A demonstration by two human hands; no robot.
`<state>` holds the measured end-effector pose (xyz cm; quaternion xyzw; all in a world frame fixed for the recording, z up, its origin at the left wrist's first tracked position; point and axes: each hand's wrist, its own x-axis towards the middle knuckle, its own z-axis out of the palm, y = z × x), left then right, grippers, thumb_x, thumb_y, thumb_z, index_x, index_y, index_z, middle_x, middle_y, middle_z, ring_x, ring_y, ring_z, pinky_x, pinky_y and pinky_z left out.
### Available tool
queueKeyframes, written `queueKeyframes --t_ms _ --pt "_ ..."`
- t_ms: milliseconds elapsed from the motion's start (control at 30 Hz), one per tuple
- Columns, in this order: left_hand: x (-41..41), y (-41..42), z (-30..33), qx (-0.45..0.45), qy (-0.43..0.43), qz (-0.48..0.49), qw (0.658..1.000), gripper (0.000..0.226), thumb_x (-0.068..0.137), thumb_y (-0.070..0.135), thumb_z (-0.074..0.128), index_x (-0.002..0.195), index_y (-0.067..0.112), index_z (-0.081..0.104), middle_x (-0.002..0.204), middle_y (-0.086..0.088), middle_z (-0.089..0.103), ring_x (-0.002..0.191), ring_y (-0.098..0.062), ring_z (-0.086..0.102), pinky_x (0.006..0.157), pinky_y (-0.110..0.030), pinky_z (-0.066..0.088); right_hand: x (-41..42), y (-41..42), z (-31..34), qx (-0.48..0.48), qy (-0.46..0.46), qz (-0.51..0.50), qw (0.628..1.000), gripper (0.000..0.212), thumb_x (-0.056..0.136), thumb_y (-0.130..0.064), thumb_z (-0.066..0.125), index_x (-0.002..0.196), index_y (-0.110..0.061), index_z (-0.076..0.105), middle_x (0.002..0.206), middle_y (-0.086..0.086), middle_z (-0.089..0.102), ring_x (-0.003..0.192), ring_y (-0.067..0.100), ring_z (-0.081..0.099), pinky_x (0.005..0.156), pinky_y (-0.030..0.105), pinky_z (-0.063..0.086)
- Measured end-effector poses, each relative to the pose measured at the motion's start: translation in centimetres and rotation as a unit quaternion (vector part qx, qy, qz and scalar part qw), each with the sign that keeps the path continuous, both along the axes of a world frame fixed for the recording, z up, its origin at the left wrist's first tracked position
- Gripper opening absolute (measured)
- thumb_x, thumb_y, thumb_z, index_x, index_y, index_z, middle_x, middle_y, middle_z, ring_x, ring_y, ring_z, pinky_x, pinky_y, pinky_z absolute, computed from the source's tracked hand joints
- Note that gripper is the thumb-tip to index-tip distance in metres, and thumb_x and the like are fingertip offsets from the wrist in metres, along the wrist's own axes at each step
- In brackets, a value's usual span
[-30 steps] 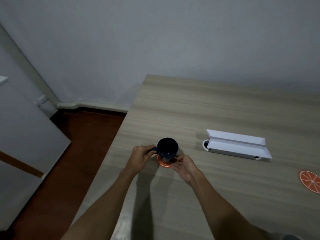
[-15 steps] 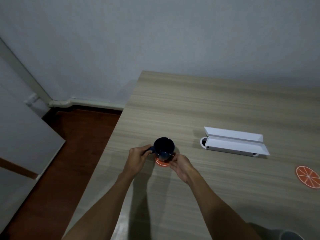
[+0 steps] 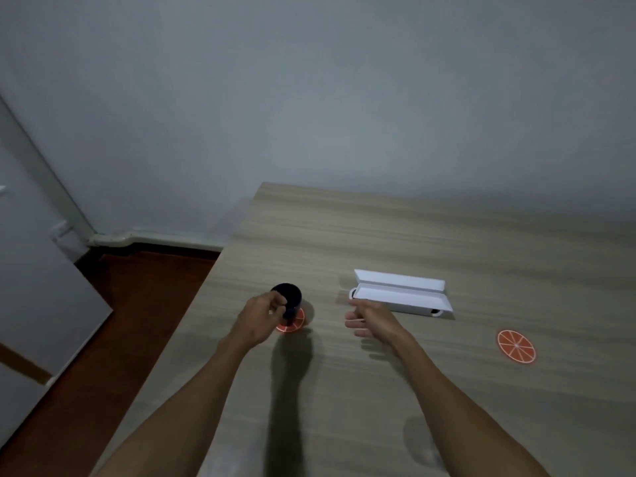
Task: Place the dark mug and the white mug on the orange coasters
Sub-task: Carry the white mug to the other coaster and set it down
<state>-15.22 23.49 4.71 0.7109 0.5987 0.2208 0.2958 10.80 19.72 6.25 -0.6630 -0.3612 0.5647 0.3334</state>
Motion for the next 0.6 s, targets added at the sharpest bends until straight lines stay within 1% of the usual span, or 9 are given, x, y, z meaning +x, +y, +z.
queueKeyframes --t_ms 67,133,167,233,300,367,467,533,600 --pt "2.7 -2.2 0.4 -0.049 -0.022 -0.058 0.997 0.012 0.09 0.013 0.064 0.1 0.008 0.068 0.101 -0.01 0.072 0.094 -0.022 0.067 0.089 -0.036 0.053 2.3 -2.9 1.4 0.016 -0.047 0.036 0.998 0.035 0.091 -0.016 0.045 0.122 -0.014 0.06 0.099 0.007 0.07 0.088 0.02 0.069 0.077 0.033 0.053" --pt "5.8 -4.8 0.2 -0.073 -0.04 -0.081 0.993 0.002 0.089 0.016 0.066 0.09 0.014 0.067 0.097 -0.009 0.072 0.089 -0.019 0.066 0.089 -0.037 0.052 5.0 -6.1 2.5 0.026 -0.078 0.051 0.995 0.036 0.086 -0.014 0.049 0.121 -0.015 0.06 0.095 0.005 0.07 0.083 0.017 0.066 0.071 0.028 0.049" --pt "7.4 -6.4 -0.1 -0.082 -0.044 -0.081 0.992 0.004 0.089 0.016 0.066 0.086 0.019 0.066 0.095 -0.007 0.072 0.086 -0.017 0.066 0.088 -0.037 0.052 6.5 -7.7 2.9 0.028 -0.089 0.054 0.994 0.037 0.085 -0.014 0.051 0.12 -0.017 0.06 0.095 0.006 0.07 0.082 0.017 0.066 0.07 0.028 0.048" --pt "10.8 -9.7 -1.4 -0.104 -0.048 -0.079 0.99 0.012 0.089 0.018 0.066 0.08 0.026 0.067 0.094 -0.005 0.074 0.087 -0.016 0.067 0.087 -0.034 0.052 9.8 -11.1 2.6 0.029 -0.103 0.05 0.993 0.039 0.083 -0.014 0.054 0.121 -0.021 0.057 0.099 0.01 0.072 0.085 0.019 0.067 0.071 0.028 0.05" --pt "14.1 -13.0 -2.7 -0.145 -0.056 -0.071 0.985 0.011 0.09 0.019 0.065 0.081 0.026 0.068 0.094 -0.004 0.074 0.089 -0.017 0.067 0.084 -0.03 0.051 13.5 -14.0 1.5 0.03 -0.139 0.048 0.989 0.044 0.081 -0.016 0.057 0.125 -0.022 0.056 0.105 0.013 0.073 0.092 0.022 0.069 0.073 0.03 0.053" --pt "16.9 -15.9 -4.5 -0.195 -0.066 -0.059 0.977 0.01 0.091 0.018 0.061 0.085 0.023 0.068 0.091 -0.003 0.07 0.086 -0.017 0.064 0.081 -0.026 0.048 17.0 -16.6 -0.2 0.034 -0.199 0.055 0.978 0.048 0.08 -0.018 0.056 0.128 -0.018 0.058 0.109 0.008 0.071 0.089 0.021 0.067 0.074 0.028 0.052" --pt "20.7 -19.2 -7.3 -0.239 -0.078 -0.034 0.967 0.019 0.09 0.019 0.061 0.075 0.027 0.068 0.086 -0.004 0.07 0.082 -0.017 0.064 0.078 -0.026 0.049 21.0 -19.7 -2.7 0.044 -0.269 0.063 0.96 0.044 0.086 -0.014 0.049 0.129 -0.013 0.06 0.107 0.004 0.067 0.092 0.014 0.058 0.084 0.023 0.044" --pt "22.6 -20.6 -8.7 -0.26 -0.081 -0.019 0.962 0.025 0.088 0.02 0.06 0.066 0.029 0.068 0.075 0.0 0.07 0.075 -0.015 0.064 0.075 -0.026 0.049 22.8 -21.3 -4.3 0.03 -0.266 0.077 0.961 0.045 0.085 -0.008 0.051 0.129 -0.011 0.059 0.115 0.006 0.067 0.103 0.016 0.06 0.088 0.02 0.042" --pt "24.0 -21.5 -9.9 -0.284 -0.093 -0.001 0.954 0.028 0.081 0.025 0.059 0.055 0.028 0.069 0.06 0.008 0.066 0.062 -0.012 0.06 0.066 -0.025 0.047 23.8 -22.5 -5.9 0.01 -0.254 0.116 0.96 0.045 0.083 -0.006 0.059 0.128 -0.01 0.06 0.12 0.008 0.067 0.107 0.017 0.062 0.088 0.02 0.044"
